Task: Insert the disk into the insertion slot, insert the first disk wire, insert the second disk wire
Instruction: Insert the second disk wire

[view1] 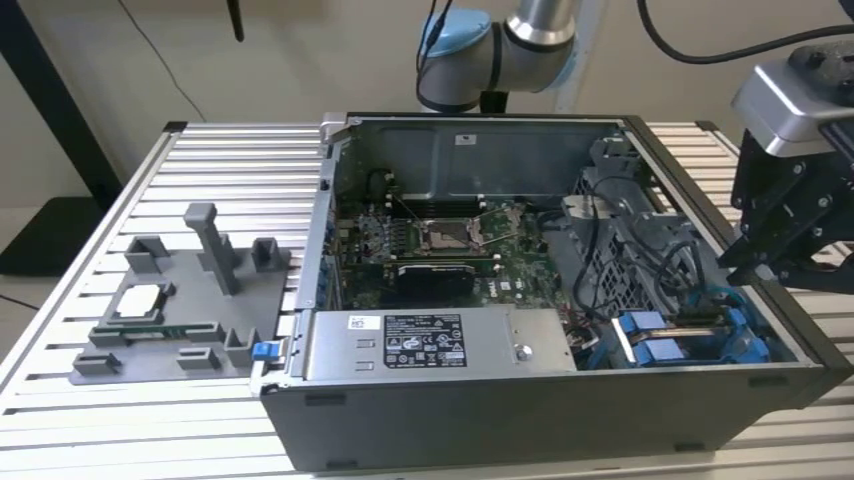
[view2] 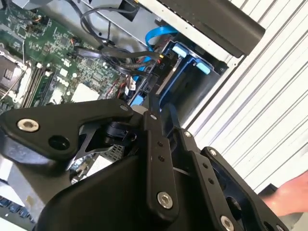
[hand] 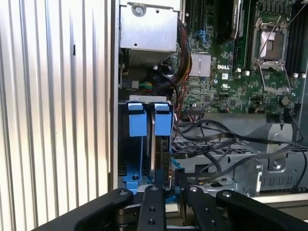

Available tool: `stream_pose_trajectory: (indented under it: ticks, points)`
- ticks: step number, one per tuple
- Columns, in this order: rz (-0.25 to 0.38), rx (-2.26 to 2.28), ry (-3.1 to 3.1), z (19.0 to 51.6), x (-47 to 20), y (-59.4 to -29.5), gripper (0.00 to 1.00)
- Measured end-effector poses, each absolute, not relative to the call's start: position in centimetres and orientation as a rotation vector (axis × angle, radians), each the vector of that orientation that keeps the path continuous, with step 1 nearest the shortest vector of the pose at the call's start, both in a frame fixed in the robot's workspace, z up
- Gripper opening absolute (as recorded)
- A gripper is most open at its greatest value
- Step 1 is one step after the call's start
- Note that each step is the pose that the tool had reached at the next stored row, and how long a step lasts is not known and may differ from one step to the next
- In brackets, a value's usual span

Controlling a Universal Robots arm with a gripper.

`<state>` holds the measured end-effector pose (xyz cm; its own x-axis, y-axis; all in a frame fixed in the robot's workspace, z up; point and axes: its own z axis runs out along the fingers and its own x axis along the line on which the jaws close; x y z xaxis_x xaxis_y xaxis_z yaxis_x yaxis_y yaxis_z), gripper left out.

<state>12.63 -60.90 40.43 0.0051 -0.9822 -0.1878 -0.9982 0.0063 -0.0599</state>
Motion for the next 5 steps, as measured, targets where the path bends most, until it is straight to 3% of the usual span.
stream_pose_trajectory:
  ticks: [5]
  points:
    - [0.135,-2.094,2.095,40.52,12.63,-60.9,1.0]
